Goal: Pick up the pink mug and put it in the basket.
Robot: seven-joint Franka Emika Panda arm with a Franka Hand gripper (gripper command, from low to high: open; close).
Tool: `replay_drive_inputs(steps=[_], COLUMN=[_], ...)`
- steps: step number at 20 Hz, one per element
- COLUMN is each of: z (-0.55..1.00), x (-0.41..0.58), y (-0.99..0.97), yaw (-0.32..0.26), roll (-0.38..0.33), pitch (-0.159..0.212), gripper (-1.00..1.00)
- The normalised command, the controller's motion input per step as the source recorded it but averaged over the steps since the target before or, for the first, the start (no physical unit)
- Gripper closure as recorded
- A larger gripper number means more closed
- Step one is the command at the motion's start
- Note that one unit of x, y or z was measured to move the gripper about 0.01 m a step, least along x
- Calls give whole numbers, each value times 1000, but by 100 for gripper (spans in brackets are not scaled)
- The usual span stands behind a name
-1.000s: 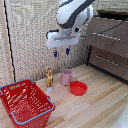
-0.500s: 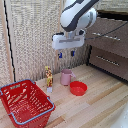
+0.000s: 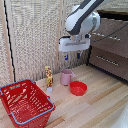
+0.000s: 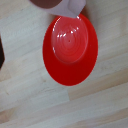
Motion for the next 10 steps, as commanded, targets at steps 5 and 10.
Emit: replay_drive_inputs(steps=[5,10], z=[-369,-417], x=[152,174], y=[-278,-169], yaw=[66,65], roll=[0,-4], pitch=[-14,0], gripper=[-100,-100])
